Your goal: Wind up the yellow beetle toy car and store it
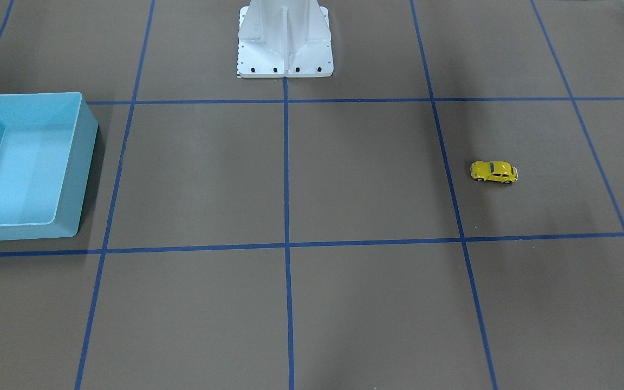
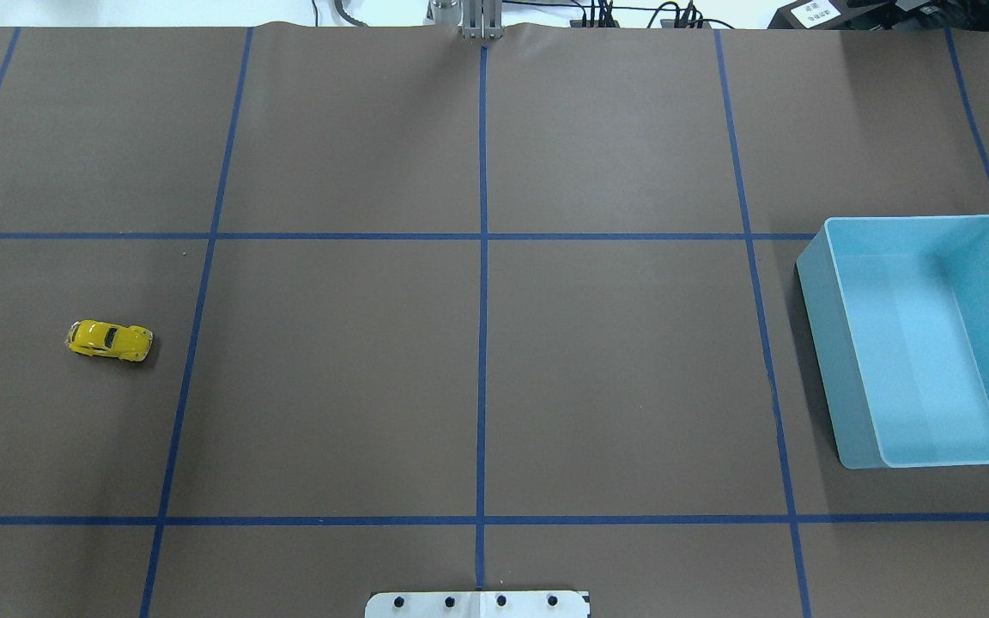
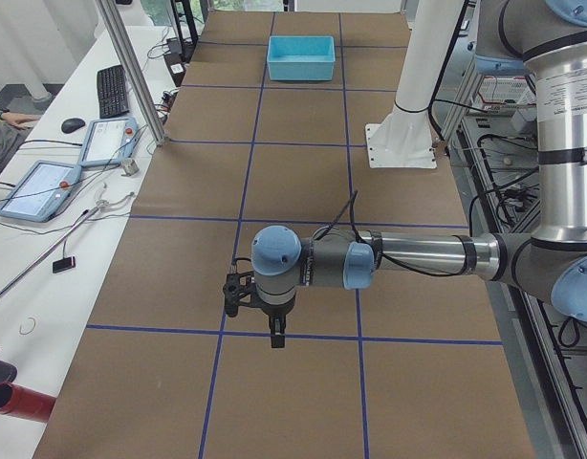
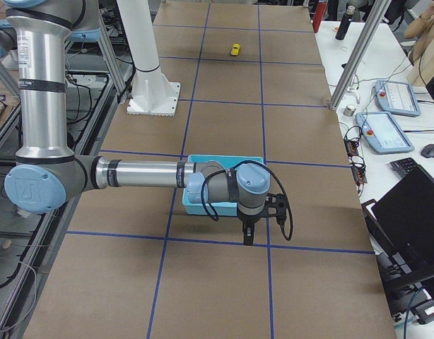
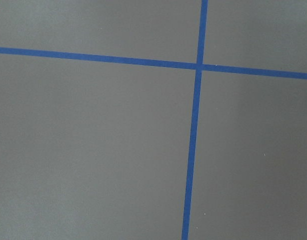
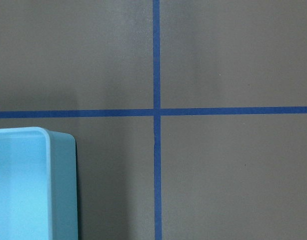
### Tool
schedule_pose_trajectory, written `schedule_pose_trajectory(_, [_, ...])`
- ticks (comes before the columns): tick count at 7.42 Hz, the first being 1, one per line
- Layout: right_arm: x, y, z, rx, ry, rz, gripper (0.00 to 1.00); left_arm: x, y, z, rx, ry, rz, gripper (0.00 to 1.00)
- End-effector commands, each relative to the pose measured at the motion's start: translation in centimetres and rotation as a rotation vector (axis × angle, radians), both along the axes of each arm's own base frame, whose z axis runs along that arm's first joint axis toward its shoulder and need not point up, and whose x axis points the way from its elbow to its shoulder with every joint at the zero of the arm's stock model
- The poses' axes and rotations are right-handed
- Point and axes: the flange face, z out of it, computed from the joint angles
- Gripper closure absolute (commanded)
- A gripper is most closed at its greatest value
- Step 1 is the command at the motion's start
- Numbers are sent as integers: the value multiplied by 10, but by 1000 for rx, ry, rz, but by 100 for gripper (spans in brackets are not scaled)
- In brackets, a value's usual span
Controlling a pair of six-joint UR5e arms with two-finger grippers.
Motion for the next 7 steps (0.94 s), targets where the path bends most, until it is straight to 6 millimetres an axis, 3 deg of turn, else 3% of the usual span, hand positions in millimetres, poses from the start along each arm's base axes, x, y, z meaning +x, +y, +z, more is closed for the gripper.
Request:
schedule_pose_trajectory(1, [0,1,3,-4,0,-2,0,-1,-1,-4,6,-1,-1,0])
schedule_pose_trajectory(4, [0,5,6,-9,-2,-5,0,1,-4,-9,12,0,2,0])
schedule_pose_trajectory(6, [-1,2,1,3,-10,-9,0,2,-22,-34,61,4,6,0])
schedule_pose_trajectory(7, [0,1,4,0,4,-10,0,14,-39,-58,113,11,33,0])
